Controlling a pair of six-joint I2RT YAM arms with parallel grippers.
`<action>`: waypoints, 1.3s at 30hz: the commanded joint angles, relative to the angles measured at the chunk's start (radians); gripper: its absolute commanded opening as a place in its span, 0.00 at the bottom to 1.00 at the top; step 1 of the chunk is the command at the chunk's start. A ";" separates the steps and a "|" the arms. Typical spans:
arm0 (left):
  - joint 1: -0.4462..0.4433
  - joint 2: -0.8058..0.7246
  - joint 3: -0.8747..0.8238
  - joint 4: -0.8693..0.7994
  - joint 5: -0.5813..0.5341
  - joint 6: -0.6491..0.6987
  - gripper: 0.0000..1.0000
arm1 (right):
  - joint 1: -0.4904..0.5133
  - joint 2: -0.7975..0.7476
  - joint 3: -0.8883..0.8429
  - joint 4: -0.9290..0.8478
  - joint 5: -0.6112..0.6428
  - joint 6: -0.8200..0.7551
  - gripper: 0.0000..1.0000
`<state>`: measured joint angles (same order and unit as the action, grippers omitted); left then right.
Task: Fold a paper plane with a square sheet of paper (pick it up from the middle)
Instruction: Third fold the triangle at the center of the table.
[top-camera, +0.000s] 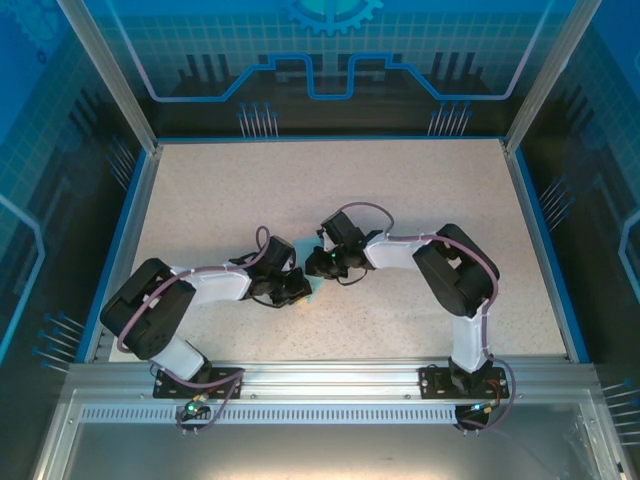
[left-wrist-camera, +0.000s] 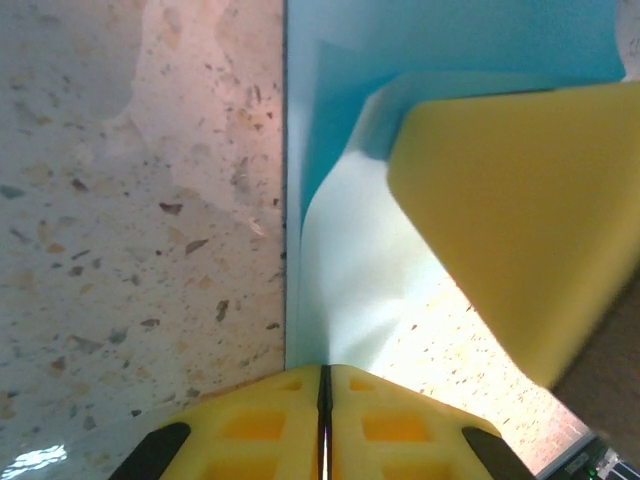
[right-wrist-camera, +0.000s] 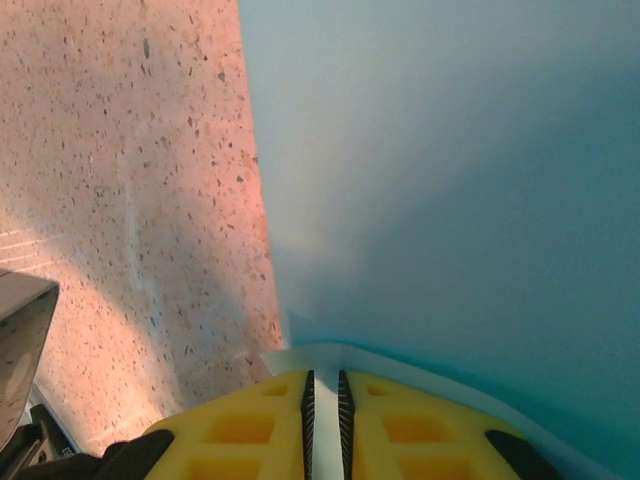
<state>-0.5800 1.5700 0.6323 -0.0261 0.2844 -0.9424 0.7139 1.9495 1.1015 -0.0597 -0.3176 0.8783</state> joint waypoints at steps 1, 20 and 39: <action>-0.007 0.024 0.014 -0.058 -0.031 0.016 0.08 | -0.022 -0.063 -0.010 -0.051 0.023 -0.022 0.16; -0.008 0.021 0.014 -0.054 -0.033 0.011 0.07 | -0.004 -0.087 -0.137 0.043 -0.051 0.013 0.08; -0.008 -0.060 0.012 -0.040 -0.017 0.003 0.08 | 0.002 -0.016 -0.161 0.079 0.000 0.105 0.07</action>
<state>-0.5808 1.5532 0.6331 -0.0406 0.2752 -0.9409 0.7025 1.8984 0.9676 0.0292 -0.3496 0.9466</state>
